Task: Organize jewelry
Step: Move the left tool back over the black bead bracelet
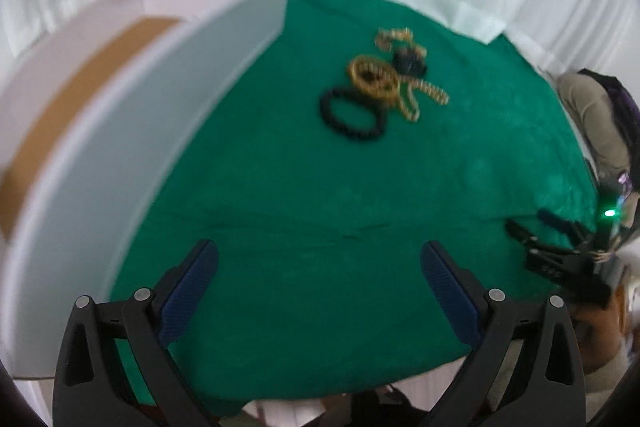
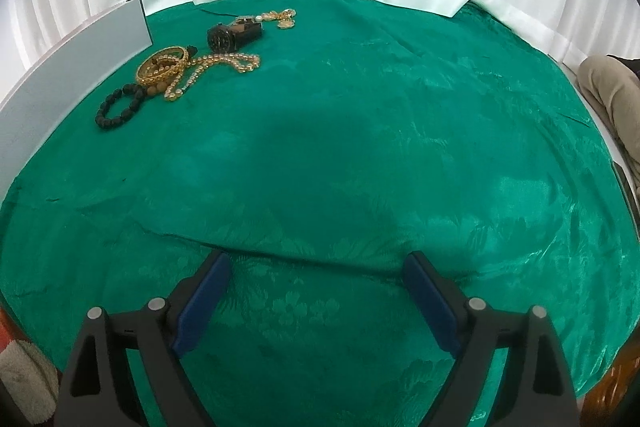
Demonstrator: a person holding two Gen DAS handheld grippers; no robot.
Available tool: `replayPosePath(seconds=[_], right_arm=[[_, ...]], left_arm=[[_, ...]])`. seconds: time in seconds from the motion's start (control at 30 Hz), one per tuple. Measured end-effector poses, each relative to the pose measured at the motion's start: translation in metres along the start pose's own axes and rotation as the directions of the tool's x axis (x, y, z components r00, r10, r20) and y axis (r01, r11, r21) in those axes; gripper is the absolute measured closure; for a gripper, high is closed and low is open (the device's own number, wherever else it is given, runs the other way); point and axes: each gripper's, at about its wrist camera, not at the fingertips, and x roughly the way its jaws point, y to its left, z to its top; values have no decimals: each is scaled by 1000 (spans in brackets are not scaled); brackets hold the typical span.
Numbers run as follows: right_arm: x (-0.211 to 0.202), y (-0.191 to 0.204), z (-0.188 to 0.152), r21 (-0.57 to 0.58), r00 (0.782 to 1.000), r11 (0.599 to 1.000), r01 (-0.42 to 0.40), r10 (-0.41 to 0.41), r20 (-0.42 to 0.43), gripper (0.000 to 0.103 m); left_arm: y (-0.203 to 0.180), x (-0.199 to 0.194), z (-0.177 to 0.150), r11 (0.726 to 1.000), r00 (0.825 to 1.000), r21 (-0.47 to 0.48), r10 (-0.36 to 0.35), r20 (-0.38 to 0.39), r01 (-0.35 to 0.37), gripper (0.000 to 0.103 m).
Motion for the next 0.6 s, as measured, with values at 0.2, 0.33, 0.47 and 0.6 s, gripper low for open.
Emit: replayPosePath(seconds=[0.2, 0.33, 0.47, 0.6], right_arm=[[-1, 0, 0, 0, 1000, 1000, 0, 0, -12, 12], [-2, 0, -2, 19, 1000, 1000, 8, -8, -9, 12], [-1, 1, -1, 64, 999, 997, 41, -39, -24, 11], [-1, 1, -1, 54, 999, 998, 34, -32, -32, 11]], left_arm=[[13, 47, -9, 998, 998, -46, 40, -46, -42, 2], [5, 52, -12, 996, 995, 8, 91, -43, -90, 1], [-6, 56, -16, 989, 990, 72, 133, -45, -129, 0], [-5, 55, -19, 988, 990, 70, 140, -22, -139, 0]])
